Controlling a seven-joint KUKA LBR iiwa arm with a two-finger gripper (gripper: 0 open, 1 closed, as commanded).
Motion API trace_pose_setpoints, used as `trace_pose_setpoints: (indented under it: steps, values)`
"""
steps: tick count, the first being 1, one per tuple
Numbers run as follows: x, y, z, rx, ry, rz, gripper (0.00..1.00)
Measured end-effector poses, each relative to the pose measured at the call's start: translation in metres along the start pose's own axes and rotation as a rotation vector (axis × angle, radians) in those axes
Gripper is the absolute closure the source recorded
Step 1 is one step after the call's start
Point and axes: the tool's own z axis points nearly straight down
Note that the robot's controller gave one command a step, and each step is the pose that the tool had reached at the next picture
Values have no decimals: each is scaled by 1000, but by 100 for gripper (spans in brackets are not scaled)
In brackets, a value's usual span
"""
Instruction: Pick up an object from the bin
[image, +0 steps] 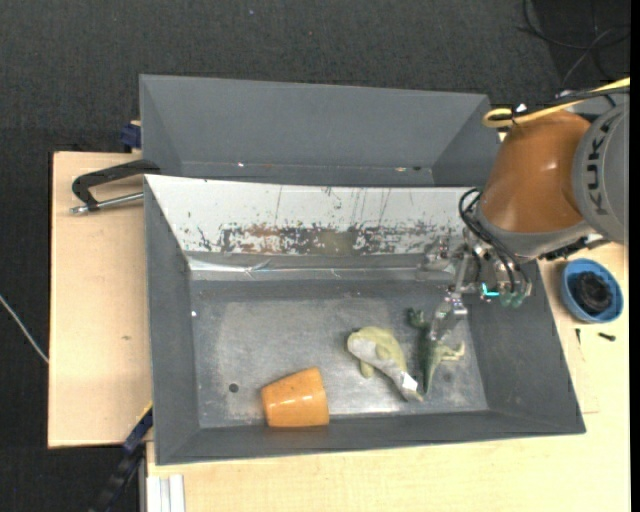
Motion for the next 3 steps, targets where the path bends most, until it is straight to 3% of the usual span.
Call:
trace_pose_setpoints:
  steps: [1,2,3]
  values:
    - [45,70,56,3,-11,-438,0]
    - [43,69,55,4,-15,-437,100]
    - [20,64,-104,8,-21,-650,100]
